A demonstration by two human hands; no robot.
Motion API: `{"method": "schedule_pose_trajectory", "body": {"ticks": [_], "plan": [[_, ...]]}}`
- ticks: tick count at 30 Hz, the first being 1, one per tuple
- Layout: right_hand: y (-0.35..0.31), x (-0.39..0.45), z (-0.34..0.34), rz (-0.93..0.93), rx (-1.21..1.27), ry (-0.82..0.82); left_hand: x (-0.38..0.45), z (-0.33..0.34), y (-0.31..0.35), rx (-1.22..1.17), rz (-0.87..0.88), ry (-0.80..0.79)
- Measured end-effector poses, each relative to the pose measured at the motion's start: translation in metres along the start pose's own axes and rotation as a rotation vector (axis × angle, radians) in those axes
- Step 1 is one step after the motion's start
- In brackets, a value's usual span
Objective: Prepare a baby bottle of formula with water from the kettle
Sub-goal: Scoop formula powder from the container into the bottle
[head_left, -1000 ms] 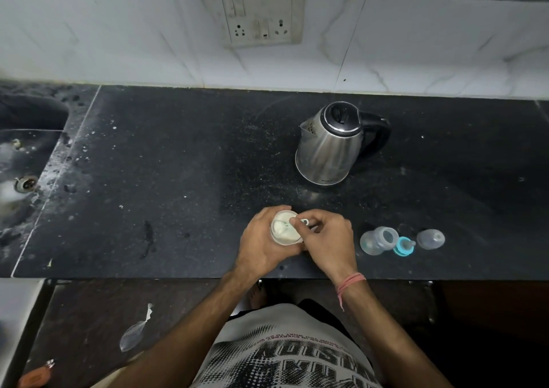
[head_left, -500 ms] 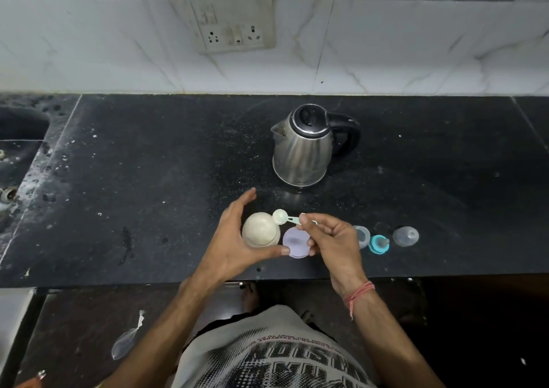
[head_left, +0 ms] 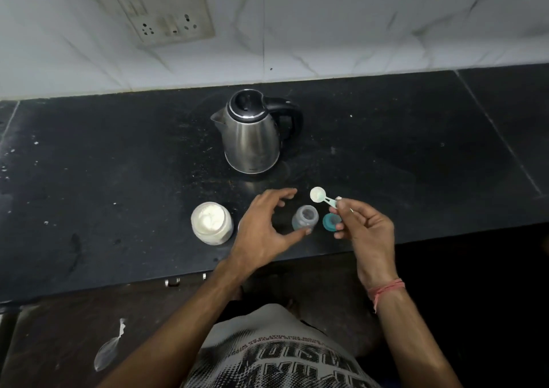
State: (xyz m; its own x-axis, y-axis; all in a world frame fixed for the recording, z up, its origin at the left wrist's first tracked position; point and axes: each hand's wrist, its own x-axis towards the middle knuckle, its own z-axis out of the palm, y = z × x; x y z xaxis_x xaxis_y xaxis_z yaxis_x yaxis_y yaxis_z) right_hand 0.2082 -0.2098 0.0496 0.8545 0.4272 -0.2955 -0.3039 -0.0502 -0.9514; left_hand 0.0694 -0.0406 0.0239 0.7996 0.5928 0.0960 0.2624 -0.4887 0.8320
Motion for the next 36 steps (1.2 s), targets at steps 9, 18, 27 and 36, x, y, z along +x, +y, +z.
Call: {"method": "schedule_pose_trajectory", "body": {"ticks": [9, 18, 27, 36], "plan": [[0.03, 0.013, -0.029, -0.045, -0.165, 0.004, 0.015, 0.063, -0.022, -0.014, -0.123, -0.017], [0.036, 0.016, -0.022, -0.155, -0.365, -0.045, 0.014, 0.07, -0.028, -0.03, -0.188, 0.037], [0.035, 0.018, -0.025, -0.629, -0.806, -0.094, 0.012, 0.069, -0.023, -0.072, -0.241, 0.044], [0.046, 0.021, -0.029, -0.947, -0.964, -0.119, 0.013, 0.069, -0.021, -0.085, -0.253, 0.045]]}}
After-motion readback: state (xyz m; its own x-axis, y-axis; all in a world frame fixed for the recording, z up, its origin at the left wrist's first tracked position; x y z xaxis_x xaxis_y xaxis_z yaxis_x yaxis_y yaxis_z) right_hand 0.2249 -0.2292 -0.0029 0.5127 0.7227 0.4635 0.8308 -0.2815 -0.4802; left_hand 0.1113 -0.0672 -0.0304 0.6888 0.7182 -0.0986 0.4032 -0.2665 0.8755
